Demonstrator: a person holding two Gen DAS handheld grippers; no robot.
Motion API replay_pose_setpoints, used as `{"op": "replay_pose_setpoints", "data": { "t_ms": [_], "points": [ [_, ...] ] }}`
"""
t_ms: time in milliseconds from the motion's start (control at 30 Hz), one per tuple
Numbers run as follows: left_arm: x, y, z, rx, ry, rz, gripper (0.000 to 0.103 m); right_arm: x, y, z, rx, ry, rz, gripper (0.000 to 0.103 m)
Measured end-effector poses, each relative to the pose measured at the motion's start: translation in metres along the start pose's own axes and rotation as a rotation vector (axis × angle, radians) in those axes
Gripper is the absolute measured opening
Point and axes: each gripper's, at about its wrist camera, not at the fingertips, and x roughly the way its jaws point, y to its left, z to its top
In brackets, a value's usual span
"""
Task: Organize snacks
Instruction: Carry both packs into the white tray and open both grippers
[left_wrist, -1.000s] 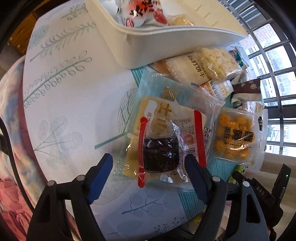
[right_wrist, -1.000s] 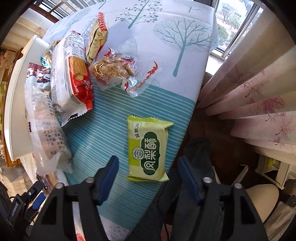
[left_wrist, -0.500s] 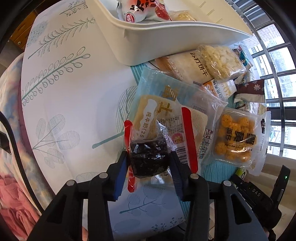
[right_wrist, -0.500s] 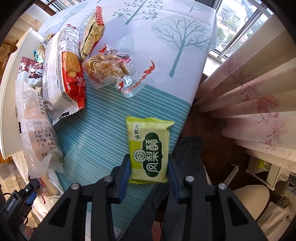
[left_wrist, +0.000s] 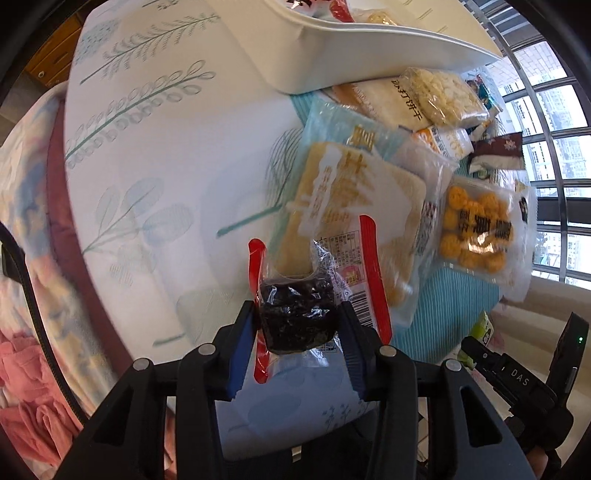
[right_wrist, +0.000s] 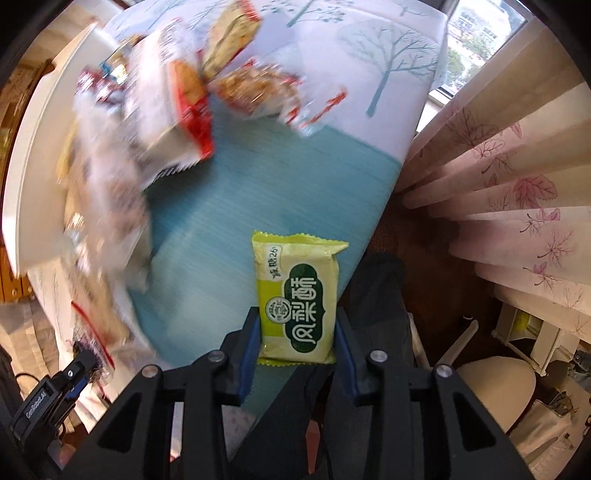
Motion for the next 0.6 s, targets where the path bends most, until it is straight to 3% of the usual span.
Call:
{"op": "replay_pose_setpoints", "data": {
  "t_ms": [267,600],
  "points": [
    [-0.03,0.011,-0.045,-0.032,-0.018,-0.02,0.043,-0.02,0.046,-0.04,-0.17,0.066,0.024,0.038],
    [-0.089,0.032,-0.075,-0.09,-0.08,-0.09,0.043,-0.051,0.112,-0.063,-0.406,0.051,0.052,0.038]
  ]
}}
